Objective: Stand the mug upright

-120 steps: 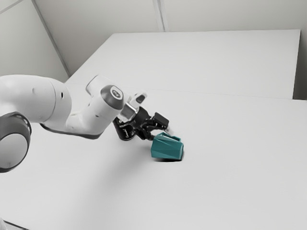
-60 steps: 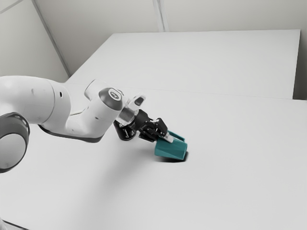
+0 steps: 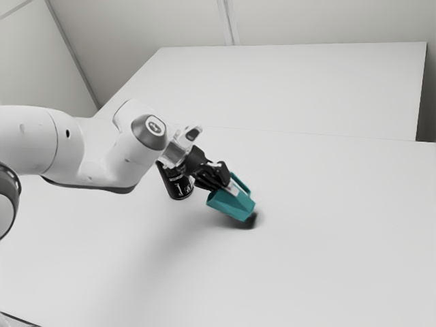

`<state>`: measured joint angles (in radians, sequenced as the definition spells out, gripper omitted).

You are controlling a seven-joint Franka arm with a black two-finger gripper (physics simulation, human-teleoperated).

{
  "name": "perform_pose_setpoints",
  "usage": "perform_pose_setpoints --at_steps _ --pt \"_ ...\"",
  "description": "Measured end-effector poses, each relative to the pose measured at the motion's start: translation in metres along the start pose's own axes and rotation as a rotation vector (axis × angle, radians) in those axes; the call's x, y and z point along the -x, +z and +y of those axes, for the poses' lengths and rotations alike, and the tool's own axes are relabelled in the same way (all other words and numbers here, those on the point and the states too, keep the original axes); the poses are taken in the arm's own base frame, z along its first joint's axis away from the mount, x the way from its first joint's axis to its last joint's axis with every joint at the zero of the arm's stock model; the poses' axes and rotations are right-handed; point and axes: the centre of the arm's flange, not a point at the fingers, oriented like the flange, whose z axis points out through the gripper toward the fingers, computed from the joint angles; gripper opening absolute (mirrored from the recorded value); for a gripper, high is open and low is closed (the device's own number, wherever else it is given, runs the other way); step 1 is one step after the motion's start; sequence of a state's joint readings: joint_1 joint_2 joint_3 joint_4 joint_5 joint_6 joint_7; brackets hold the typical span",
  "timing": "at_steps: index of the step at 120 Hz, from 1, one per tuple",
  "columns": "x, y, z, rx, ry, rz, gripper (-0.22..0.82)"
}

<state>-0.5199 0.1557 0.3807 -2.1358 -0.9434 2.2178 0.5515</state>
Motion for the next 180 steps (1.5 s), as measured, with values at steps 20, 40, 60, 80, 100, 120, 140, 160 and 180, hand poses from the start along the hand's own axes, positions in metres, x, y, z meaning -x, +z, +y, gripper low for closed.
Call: perform_pose_setpoints --at_steps 20,40,60,80,100,120,140,160,180 --pt "0.003 0.004 0.007 -0.184 0.03 -0.07 -0.17" --pt "0.002 -0.009 0.025 -0.31 0.008 -0.072 -0.17" --pt "0.005 -0.022 0.032 -0.373 -0.08 -0.064 -0.17" --pt "0.012 -0.028 0.023 -0.414 -0.216 -0.08 -0.17" --pt "0.015 -0.036 0.006 -0.465 -0.336 -0.094 -0.17" --pt "0.019 -0.05 -0.014 -0.513 -0.45 -0.101 -0.17" --pt "0.032 -0.05 -0.025 -0.547 -0.538 -0.128 -0.17" --pt "0.036 -0.058 -0.041 -0.566 -0.625 -0.123 -0.17" --pt "0.037 -0.063 -0.052 -0.612 -0.667 -0.114 -0.17"
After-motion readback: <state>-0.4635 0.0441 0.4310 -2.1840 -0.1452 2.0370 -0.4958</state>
